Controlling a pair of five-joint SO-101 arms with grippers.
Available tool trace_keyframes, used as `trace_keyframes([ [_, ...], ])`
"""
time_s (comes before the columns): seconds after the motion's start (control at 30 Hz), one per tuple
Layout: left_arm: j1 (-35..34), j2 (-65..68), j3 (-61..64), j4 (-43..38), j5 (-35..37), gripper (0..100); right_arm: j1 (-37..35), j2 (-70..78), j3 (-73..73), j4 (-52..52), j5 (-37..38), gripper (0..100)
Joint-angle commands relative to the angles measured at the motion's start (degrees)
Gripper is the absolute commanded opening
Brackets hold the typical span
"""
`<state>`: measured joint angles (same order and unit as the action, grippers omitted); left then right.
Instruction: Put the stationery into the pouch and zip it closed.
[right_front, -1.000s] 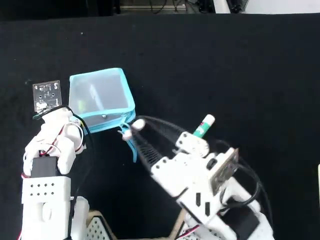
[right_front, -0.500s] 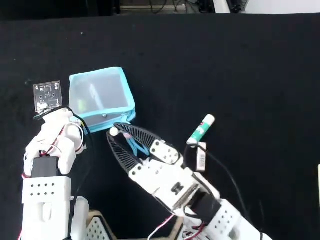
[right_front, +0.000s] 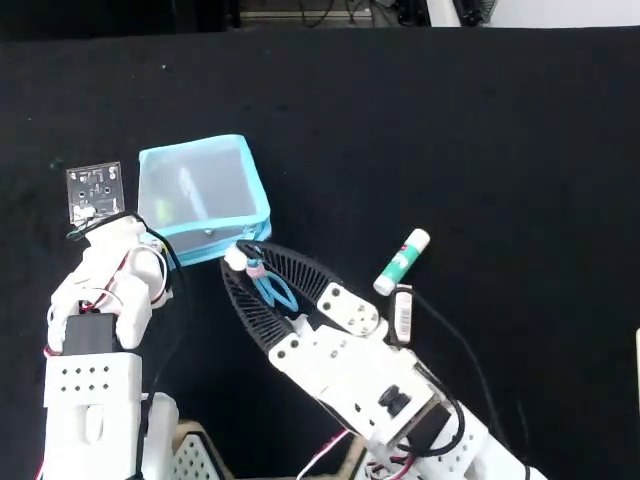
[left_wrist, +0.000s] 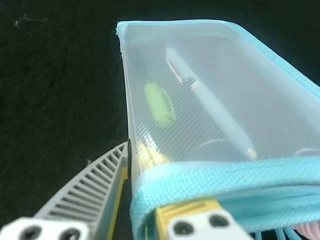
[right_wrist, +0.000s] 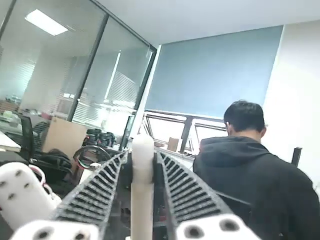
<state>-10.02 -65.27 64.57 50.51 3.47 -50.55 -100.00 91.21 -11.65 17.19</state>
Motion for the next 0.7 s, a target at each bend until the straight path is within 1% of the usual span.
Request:
trace_keyframes([
  [0.0,-0.5,0.5,-0.7,-0.7,-0.6,3,-0.4,0.0,-2.2,-1.6,-1.9,1.1],
  [0.3,-0.5,0.5,-0.8,-0.7,-0.6,3,-0.3,0.0,5.8,-1.7,-1.6,1.1],
  [0.43,-0.5,0.5,-0.7,-0.7,-0.6,3,-0.3,-0.7,5.3,-2.0,-1.6,1.1],
  [0.67,-0.5,0.5,-0.7,-0.7,-0.5,3,-0.4,0.0,-1.7,-1.9,-1.9,1.1],
])
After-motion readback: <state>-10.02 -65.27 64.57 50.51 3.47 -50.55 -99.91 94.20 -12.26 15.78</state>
